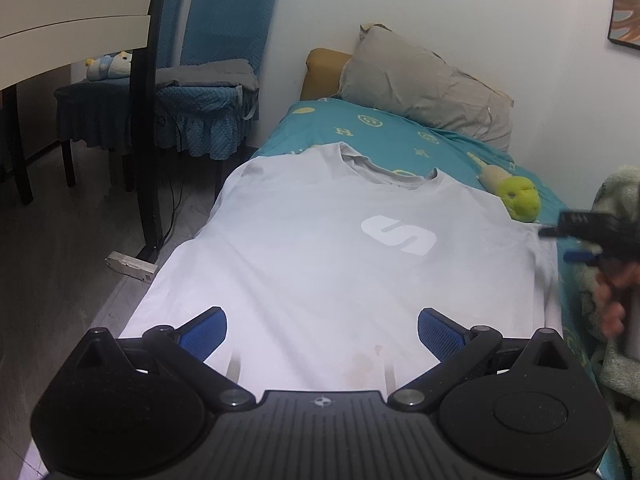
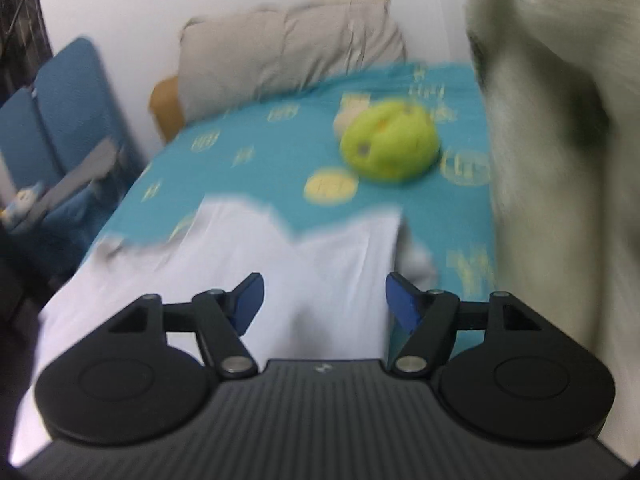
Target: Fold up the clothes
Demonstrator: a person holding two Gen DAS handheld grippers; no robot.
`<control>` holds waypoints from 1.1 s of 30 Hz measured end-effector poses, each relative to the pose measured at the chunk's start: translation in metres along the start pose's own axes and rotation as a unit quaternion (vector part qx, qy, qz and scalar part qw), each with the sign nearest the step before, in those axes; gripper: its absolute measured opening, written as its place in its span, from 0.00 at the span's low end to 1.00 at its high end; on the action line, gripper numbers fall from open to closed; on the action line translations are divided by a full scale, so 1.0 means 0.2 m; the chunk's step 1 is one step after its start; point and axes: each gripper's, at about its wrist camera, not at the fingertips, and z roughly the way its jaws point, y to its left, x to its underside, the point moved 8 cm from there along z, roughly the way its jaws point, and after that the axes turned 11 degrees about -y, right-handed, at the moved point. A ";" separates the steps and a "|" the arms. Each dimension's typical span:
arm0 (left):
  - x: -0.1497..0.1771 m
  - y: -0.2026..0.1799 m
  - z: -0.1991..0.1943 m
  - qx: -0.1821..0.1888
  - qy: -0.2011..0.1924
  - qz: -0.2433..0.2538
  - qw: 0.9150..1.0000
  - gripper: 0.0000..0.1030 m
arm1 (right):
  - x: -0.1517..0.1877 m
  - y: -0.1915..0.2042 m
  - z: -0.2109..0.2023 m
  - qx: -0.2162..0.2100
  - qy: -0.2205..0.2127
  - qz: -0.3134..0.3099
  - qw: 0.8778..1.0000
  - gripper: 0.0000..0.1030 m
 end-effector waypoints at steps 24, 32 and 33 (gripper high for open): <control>-0.01 0.03 -0.34 -0.010 -0.037 0.050 0.998 1.00 | 0.98 0.18 -1.02 -0.061 0.432 -0.325 0.839 0.06; -0.03 0.05 -0.34 -0.003 -0.032 0.034 0.999 1.00 | 0.93 -0.02 -1.12 -0.055 0.463 -0.256 0.847 0.05; -0.03 0.04 -0.34 -0.002 -0.030 0.037 0.999 1.00 | 0.93 -0.03 -1.13 -0.055 0.469 -0.263 0.841 0.06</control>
